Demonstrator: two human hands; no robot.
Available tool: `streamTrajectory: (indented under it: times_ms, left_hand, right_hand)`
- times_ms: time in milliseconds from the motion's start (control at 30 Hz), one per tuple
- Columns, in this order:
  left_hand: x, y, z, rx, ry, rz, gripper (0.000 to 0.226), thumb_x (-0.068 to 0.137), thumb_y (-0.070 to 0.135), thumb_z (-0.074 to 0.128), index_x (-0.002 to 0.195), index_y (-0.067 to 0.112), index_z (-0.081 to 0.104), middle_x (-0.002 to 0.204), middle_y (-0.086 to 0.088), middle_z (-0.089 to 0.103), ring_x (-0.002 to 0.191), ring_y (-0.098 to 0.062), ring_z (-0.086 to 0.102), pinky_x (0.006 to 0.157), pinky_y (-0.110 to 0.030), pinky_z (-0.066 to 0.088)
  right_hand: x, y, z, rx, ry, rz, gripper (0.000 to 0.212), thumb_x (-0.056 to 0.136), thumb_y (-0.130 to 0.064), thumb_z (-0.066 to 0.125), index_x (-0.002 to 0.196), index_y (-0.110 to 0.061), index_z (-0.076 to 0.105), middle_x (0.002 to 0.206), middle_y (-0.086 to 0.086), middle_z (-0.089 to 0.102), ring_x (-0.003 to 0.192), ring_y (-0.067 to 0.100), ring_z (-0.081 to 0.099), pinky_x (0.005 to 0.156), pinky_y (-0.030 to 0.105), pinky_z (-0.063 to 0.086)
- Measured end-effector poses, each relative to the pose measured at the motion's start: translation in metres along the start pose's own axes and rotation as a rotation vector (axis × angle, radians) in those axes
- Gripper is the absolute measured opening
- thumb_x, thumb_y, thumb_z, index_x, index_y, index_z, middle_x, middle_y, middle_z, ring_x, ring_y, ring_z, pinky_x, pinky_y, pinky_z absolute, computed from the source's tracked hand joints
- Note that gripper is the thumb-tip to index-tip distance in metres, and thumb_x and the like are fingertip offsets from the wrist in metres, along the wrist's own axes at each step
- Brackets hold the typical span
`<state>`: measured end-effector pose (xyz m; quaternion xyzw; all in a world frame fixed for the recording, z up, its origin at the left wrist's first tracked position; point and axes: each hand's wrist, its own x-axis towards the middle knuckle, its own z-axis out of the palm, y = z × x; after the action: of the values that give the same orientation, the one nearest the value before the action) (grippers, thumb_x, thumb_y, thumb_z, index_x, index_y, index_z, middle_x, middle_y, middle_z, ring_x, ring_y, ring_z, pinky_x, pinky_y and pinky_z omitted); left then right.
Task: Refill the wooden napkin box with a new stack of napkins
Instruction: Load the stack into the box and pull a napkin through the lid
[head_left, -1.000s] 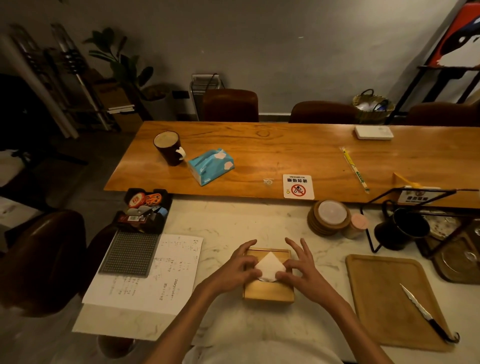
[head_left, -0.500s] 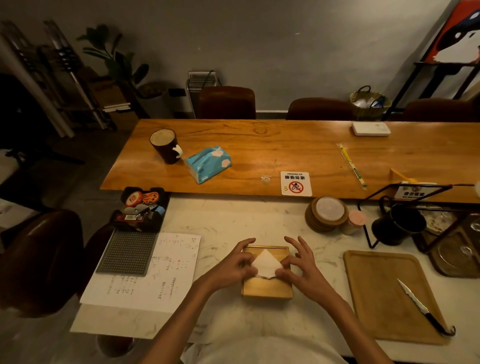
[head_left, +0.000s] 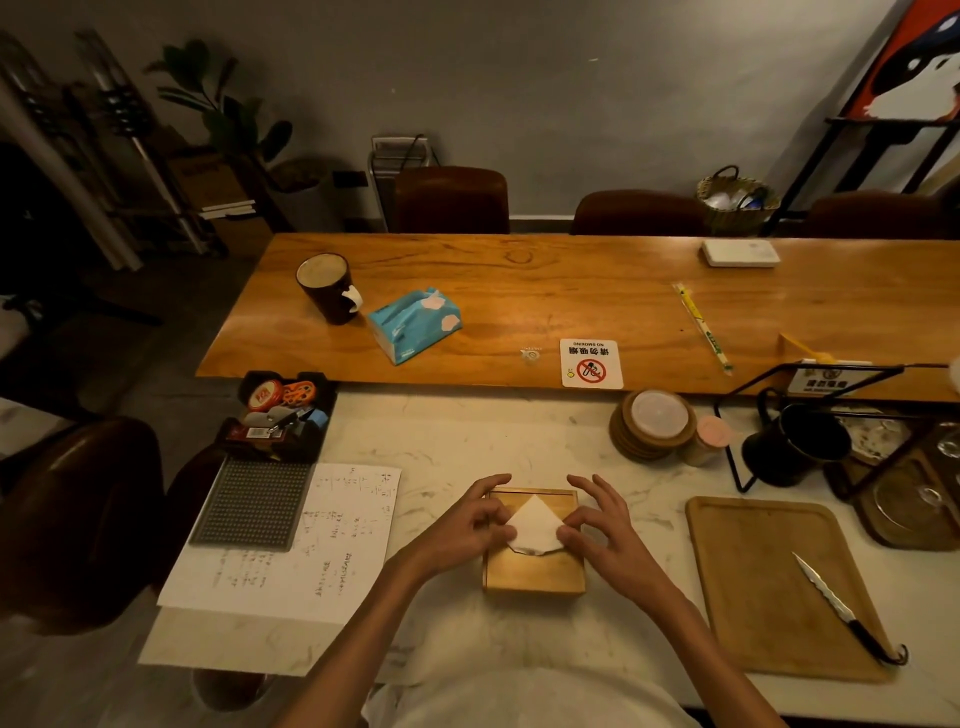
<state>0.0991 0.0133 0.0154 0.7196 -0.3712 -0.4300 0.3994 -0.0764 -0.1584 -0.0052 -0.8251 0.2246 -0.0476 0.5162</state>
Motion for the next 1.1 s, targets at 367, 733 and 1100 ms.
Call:
streamTrajectory:
  times_ms: [367,733,1100]
  left_hand:
    - [-0.0004,-0.0019,-0.0012,-0.028,-0.007,0.017,0.009,0.088,0.025,0.066,0.080,0.030,0.064,0.151,0.014,0.031,0.133,-0.008,0.039,0.111,-0.041,0.040]
    - [0.0001,-0.0046,-0.0009,-0.071,0.011,0.032,0.002,0.089,0.021,0.065,0.088,0.021,0.065,0.150,0.013,0.034,0.135,-0.008,0.038,0.109,-0.036,0.041]
    - [0.0019,-0.0079,-0.0003,-0.062,0.032,0.041,0.003,0.090,0.018,0.064,0.087,0.016,0.063,0.149,0.012,0.036,0.128,0.007,0.039,0.106,-0.033,0.044]
  right_hand:
    - [-0.0002,0.0042,0.0001,0.011,-0.004,0.001,0.023,0.084,-0.052,0.061,0.085,-0.031,0.069,0.141,-0.031,0.034,0.143,0.005,0.013,0.111,0.035,0.016]
    - [0.0007,0.0020,0.0012,0.084,-0.017,0.040,0.010,0.091,-0.028,0.062,0.086,-0.023,0.070,0.140,-0.026,0.038,0.139,0.008,0.025,0.113,0.039,0.025]
    - [-0.0004,-0.0022,0.0011,0.151,0.009,0.035,0.005,0.089,-0.024,0.065,0.086,-0.023,0.070,0.139,-0.025,0.039,0.137,0.007,0.030,0.098,0.012,0.033]
